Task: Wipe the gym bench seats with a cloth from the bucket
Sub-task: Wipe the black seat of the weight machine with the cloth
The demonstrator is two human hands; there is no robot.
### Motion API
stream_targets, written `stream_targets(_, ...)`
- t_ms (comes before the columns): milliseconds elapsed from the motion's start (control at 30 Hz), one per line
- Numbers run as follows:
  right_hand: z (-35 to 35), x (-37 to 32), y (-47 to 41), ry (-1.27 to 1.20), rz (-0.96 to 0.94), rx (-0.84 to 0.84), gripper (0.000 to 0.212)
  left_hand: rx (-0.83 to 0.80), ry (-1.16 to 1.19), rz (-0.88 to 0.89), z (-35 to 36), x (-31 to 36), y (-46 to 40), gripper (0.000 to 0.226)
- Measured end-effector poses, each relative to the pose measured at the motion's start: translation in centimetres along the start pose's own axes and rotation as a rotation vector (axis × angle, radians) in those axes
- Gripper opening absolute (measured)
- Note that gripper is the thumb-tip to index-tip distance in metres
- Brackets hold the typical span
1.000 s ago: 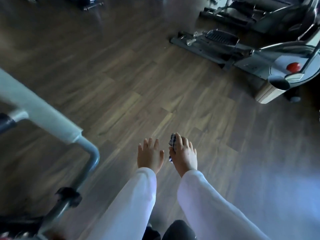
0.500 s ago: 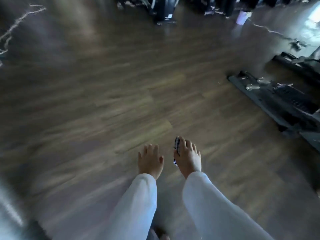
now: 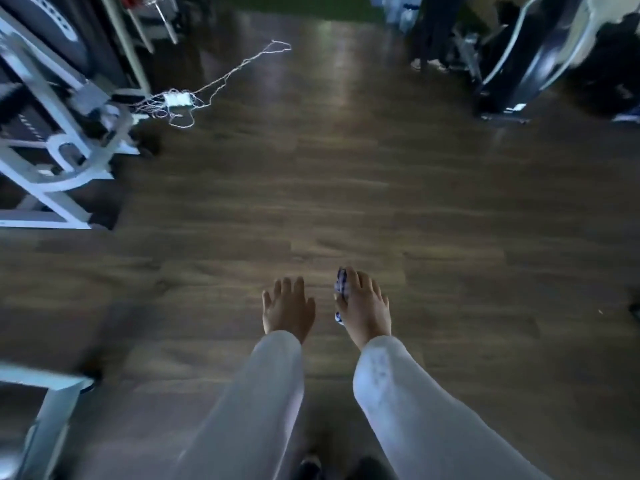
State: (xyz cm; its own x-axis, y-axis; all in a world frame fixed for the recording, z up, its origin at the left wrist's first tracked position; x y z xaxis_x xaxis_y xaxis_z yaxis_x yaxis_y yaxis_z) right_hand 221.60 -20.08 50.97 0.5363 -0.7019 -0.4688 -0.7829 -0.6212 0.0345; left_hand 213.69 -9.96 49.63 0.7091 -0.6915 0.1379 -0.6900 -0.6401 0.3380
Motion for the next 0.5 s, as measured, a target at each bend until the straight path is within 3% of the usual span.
stream_targets(267,0.2,-0.4,-19.3,0.057,-0.162,-0.076,0.039,0.047,0.118,-0.159,-5.0,1.4,-15.5,0.053)
stream_targets(500,2.6,-6.1,-34.6,0.033,-0.337,-0.165,0.048,0.052,0.241,-0.357,-10.0,-1.7,-26.9,0.054)
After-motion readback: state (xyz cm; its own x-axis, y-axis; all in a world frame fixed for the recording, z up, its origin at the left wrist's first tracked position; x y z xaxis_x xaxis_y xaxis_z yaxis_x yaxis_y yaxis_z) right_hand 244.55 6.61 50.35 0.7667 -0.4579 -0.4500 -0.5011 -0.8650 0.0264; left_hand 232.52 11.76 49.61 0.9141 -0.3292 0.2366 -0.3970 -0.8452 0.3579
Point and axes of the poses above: each hand's wrist, its own y-axis away from the middle knuckle, its own z-axis out of the palm, x = y × z, the point moved 1 cm from there along -y, towards the middle knuckle, and after that the axes turned 8 degrees about -y, right-handed, at the moved point
